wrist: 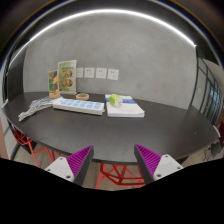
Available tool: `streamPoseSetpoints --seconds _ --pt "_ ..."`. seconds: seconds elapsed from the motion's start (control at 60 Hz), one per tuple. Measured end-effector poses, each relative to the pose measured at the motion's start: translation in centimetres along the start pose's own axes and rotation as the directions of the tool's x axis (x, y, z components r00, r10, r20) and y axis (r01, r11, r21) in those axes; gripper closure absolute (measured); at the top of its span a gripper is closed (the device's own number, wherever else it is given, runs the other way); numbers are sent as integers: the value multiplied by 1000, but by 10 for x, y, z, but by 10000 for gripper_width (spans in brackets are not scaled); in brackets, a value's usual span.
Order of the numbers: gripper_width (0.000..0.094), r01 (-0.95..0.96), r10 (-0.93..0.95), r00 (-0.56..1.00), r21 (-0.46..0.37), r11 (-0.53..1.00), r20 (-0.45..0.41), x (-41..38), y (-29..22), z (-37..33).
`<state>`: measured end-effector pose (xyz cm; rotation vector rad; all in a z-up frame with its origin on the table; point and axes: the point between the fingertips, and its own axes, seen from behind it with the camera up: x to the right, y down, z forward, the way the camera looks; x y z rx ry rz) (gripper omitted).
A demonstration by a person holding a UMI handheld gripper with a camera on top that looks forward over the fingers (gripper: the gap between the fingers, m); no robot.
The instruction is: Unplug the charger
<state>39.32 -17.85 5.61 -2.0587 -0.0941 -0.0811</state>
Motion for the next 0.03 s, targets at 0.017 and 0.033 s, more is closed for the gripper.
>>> streamPoseSetpoints --seconds 0.017,0.033 --pt "90 -5 5 1000 -3 1000 9 1 1 1" --pt "90 -11 11 1000 -3 1000 20 2 1 3"
